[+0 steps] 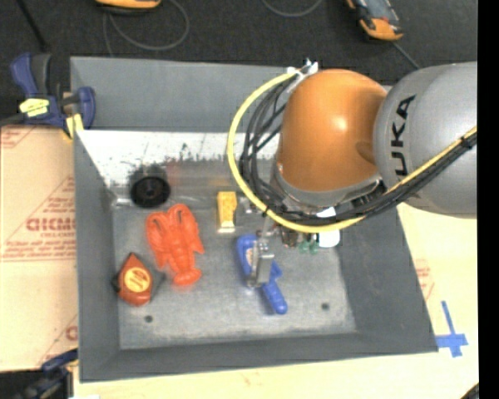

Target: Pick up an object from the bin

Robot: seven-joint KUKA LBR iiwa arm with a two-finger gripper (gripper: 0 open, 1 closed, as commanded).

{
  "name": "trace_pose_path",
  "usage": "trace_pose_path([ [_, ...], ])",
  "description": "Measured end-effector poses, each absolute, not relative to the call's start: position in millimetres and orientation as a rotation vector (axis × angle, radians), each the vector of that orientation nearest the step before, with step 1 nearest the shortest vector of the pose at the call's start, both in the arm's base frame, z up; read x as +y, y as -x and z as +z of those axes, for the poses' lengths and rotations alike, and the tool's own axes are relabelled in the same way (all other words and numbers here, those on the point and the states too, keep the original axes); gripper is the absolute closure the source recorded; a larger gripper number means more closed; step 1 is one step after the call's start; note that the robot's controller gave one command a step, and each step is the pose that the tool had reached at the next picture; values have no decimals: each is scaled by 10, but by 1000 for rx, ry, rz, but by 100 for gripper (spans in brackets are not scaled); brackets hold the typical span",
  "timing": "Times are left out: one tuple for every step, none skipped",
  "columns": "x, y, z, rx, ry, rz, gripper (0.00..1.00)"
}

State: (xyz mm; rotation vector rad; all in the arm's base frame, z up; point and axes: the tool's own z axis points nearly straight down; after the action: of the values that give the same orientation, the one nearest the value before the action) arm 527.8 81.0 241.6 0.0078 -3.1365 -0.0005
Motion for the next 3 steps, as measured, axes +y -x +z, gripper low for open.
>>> trace_pose_path([
  [806, -5292, 2462, -3145, -4, -2, 0],
  [1339, -5527, 2198, -3149, -68, 0, 0],
  [1596, -5725, 2149, -3139, -161, -3, 0],
])
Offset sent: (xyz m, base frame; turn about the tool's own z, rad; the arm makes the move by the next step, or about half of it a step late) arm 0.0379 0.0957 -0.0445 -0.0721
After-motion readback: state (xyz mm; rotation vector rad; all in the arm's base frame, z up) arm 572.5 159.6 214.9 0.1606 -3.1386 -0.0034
